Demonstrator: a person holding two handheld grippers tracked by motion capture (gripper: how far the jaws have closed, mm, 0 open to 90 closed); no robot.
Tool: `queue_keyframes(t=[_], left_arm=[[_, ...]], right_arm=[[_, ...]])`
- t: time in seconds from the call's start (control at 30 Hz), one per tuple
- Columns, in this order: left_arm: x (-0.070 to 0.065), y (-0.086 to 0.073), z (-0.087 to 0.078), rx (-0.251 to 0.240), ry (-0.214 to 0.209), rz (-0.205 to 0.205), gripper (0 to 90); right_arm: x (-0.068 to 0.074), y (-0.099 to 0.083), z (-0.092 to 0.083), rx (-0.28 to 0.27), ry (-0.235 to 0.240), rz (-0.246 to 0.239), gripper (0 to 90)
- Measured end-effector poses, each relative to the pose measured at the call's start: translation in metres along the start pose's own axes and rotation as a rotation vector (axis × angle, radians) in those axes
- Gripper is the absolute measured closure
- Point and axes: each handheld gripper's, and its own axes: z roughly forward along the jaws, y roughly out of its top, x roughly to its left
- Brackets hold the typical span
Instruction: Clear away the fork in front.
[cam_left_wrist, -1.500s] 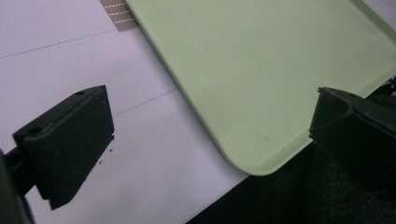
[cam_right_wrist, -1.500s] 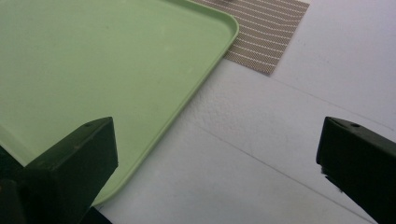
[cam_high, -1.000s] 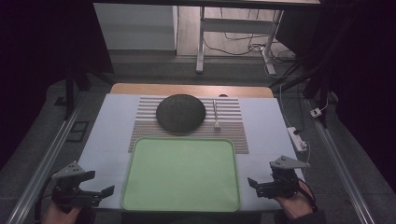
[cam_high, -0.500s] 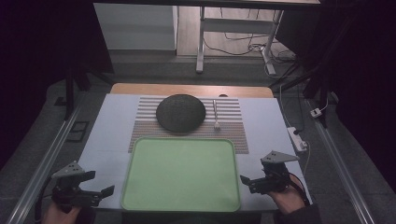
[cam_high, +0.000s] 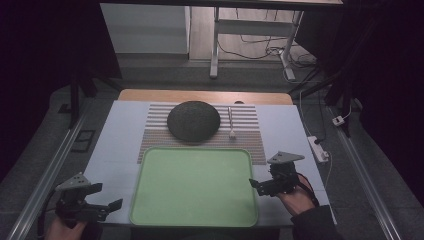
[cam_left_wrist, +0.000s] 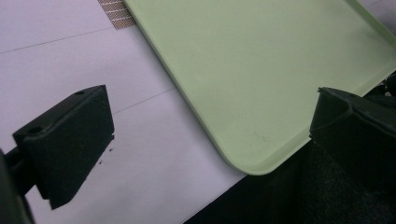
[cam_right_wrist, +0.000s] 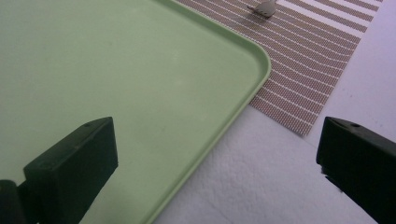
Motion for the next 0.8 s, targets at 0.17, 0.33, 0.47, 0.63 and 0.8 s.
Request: queue_keyframes(t=[0.17,0.33,0.47,0.63,0.8], left_arm=[[0.0,0.0,0.0,0.001,0.0,0.001,0.0],[0.0,0.0,0.0,0.003,0.0,0.001,0.0],[0.0,0.0,0.0,0.004,-0.001,0.001,0.0],[0.0,0.0,0.001,0.006,-0.001,0.001,0.0],[0.0,0.0,0.001,0.008,-0.002,0.003,0.0]], right_arm=[[-0.003,0.007,0.01,0.007,-0.019,-0.027,0.0],[-0.006,0.014,0.017,0.017,-0.032,-0.041,0.0],[-0.01,0.021,0.028,0.031,-0.022,-0.025,0.0],[-0.013,0.025,0.038,0.039,-0.021,-0.006,0.0],[-0.017,0.033,0.054,0.035,-0.01,0.041,0.0]])
